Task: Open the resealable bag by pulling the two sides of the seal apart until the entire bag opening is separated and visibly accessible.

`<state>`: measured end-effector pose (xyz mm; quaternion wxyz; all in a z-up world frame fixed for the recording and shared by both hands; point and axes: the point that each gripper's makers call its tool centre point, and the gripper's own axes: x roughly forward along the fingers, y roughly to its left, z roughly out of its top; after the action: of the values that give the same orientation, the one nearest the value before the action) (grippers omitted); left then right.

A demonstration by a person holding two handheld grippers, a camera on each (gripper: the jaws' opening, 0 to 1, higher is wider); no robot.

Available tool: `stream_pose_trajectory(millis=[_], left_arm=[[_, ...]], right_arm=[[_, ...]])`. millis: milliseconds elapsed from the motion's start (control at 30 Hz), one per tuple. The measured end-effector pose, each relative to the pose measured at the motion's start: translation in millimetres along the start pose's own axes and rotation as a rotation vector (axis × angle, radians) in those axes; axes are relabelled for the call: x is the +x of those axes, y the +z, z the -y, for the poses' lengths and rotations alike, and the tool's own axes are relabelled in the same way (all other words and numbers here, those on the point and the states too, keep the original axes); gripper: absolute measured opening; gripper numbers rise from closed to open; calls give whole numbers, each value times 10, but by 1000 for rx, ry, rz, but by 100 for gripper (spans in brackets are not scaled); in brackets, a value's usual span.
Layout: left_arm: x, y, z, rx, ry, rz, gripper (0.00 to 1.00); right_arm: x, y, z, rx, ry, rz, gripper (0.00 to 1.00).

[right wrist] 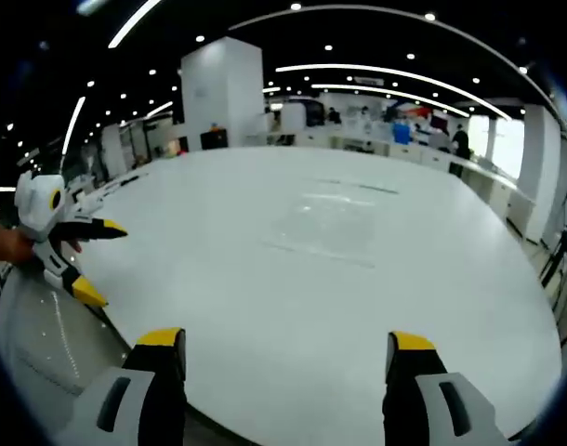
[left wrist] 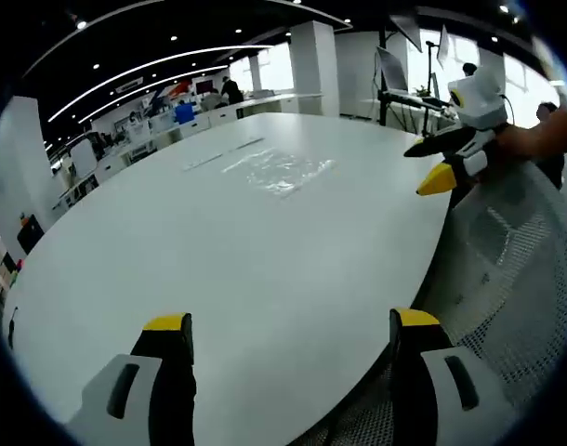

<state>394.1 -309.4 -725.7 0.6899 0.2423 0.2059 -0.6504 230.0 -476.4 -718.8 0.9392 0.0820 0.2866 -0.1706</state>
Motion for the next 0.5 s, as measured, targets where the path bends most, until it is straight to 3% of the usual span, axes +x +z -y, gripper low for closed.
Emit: stream_pose_trajectory(millis=[500], left_arm=[[16,-35,47,23,-22,-24,85]], right_arm=[[2,-50,18,-9,-8,-28,87]])
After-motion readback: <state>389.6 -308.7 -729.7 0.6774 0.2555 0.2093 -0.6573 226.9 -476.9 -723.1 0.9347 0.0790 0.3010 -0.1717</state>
